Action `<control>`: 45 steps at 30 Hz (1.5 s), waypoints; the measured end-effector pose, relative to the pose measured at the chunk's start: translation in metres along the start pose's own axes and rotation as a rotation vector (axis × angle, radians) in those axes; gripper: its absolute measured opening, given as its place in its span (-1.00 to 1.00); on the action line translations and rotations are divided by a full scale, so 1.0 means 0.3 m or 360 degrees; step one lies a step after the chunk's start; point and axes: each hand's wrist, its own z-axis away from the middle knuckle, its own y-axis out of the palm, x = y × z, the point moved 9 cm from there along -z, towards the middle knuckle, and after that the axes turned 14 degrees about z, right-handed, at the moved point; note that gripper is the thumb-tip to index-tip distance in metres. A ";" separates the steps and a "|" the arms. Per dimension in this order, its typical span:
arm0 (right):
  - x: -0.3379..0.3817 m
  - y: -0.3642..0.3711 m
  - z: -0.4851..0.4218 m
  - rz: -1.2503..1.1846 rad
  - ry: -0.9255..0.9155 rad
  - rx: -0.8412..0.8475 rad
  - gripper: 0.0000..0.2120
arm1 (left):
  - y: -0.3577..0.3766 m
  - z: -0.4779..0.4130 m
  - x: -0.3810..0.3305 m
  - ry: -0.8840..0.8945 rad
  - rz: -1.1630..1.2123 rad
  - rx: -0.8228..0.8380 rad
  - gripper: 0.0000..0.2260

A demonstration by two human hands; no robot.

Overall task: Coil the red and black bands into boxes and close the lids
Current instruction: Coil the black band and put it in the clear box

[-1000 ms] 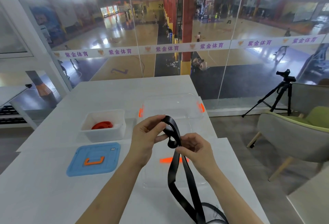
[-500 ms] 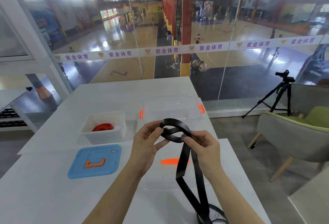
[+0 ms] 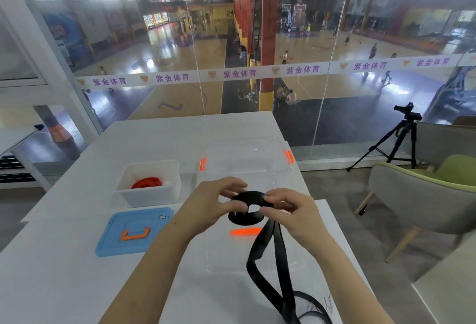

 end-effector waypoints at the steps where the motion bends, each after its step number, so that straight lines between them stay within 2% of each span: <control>1: 0.009 0.001 0.000 0.0071 -0.0033 0.0026 -0.79 | 0.017 0.000 -0.017 0.0011 -0.0167 0.0066 -0.68; 4: 0.026 0.008 0.004 0.0227 -0.0103 0.0108 -0.79 | 0.062 0.001 -0.044 0.0015 -0.0311 0.0190 -0.67; 11: 0.036 0.008 0.015 0.0176 0.0012 0.0135 -0.75 | 0.086 0.016 -0.064 0.0084 -0.0110 0.0236 -0.91; 16: 0.028 0.014 0.027 0.0105 0.0042 0.0108 -0.70 | 0.088 0.024 -0.077 0.0162 0.0050 0.0163 -0.89; 23: 0.027 0.004 0.031 0.0128 -0.0012 0.0051 -0.76 | 0.100 0.021 -0.029 0.0004 0.0117 0.0243 -0.86; 29: 0.039 0.007 0.020 0.0054 -0.0040 0.0057 -0.75 | 0.109 0.016 -0.002 -0.0082 0.0143 0.0219 -0.71; 33: 0.017 0.006 0.016 0.0000 0.0027 0.0081 -0.76 | 0.103 0.009 -0.005 -0.0033 0.0134 0.0209 -0.80; 39: -0.024 0.000 0.013 -0.0208 0.0126 0.0069 -0.72 | 0.076 0.010 -0.026 -0.0022 0.0641 0.0047 -0.79; 42: -0.003 -0.005 0.013 -0.0240 0.0120 0.0010 -0.62 | 0.062 0.010 -0.028 -0.0019 0.0950 -0.0021 -0.75; 45: 0.023 -0.024 0.005 -0.0238 0.0085 -0.0113 -0.58 | 0.065 0.012 -0.032 0.0007 0.1058 0.0002 -0.73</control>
